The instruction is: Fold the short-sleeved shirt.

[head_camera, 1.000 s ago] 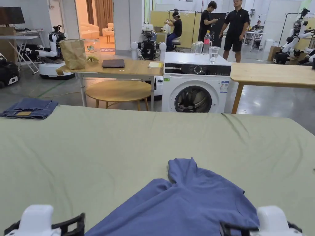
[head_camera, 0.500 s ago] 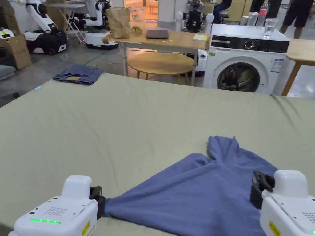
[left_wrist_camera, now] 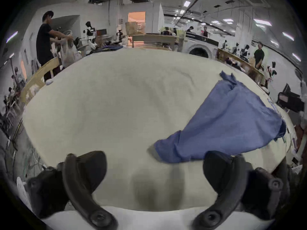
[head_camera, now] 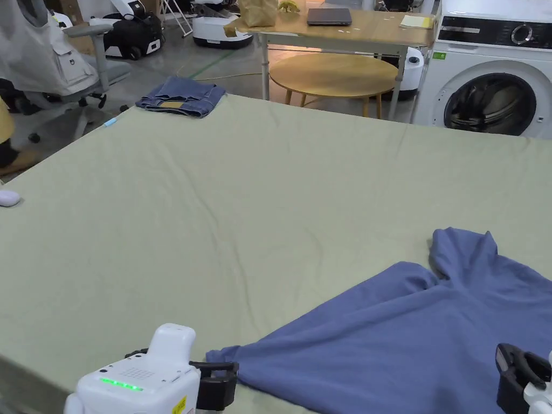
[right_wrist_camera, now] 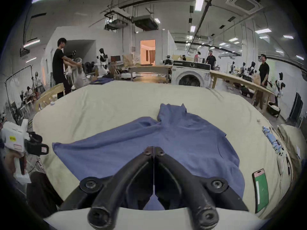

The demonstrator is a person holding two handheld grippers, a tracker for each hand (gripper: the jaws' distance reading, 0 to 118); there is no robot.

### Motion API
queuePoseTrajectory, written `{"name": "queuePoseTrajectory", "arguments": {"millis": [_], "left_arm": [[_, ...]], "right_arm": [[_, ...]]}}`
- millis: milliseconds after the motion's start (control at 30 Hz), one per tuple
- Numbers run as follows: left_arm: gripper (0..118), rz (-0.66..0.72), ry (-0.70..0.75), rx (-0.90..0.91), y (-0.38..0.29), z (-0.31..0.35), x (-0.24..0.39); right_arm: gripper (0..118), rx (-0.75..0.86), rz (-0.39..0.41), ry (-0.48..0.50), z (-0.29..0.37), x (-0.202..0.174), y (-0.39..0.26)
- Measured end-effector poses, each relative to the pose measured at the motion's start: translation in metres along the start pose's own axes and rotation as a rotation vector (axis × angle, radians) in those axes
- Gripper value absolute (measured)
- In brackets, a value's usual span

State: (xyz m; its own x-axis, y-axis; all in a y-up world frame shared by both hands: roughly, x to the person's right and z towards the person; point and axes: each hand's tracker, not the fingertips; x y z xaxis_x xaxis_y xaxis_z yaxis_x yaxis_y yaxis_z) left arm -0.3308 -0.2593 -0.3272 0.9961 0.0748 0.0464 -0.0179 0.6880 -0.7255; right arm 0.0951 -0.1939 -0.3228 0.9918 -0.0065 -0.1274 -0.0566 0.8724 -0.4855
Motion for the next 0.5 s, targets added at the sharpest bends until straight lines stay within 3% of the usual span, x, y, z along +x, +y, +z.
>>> {"name": "queuePoseTrajectory", "arguments": {"millis": [67, 133, 233, 267, 300, 333, 500], "left_arm": [[93, -0.009, -0.015, -0.02, 0.006, -0.023, 0.0], [91, -0.049, -0.02, -0.039, 0.009, -0.04, 0.003], [75, -0.066, -0.037, -0.075, 0.01, -0.048, 0.005], [61, -0.096, -0.038, -0.062, 0.011, -0.043, 0.006], [38, -0.097, -0.047, -0.054, 0.012, -0.032, 0.011], [1, -0.087, -0.055, -0.039, 0.013, -0.024, 0.012], [0, -0.086, -0.076, -0.015, 0.019, 0.001, 0.024]], "right_arm": [[0, -0.016, 0.0, -0.012, -0.004, 0.003, -0.003], [0, -0.026, 0.0, -0.026, -0.007, 0.009, -0.001], [0, -0.037, -0.014, -0.044, -0.009, 0.019, 0.001], [0, -0.041, -0.016, -0.05, -0.01, 0.023, 0.002], [0, -0.047, -0.016, -0.053, -0.012, 0.025, 0.002], [0, -0.053, -0.012, -0.058, -0.014, 0.028, 0.003], [0, -0.079, 0.003, -0.06, -0.031, 0.054, 0.025]]}}
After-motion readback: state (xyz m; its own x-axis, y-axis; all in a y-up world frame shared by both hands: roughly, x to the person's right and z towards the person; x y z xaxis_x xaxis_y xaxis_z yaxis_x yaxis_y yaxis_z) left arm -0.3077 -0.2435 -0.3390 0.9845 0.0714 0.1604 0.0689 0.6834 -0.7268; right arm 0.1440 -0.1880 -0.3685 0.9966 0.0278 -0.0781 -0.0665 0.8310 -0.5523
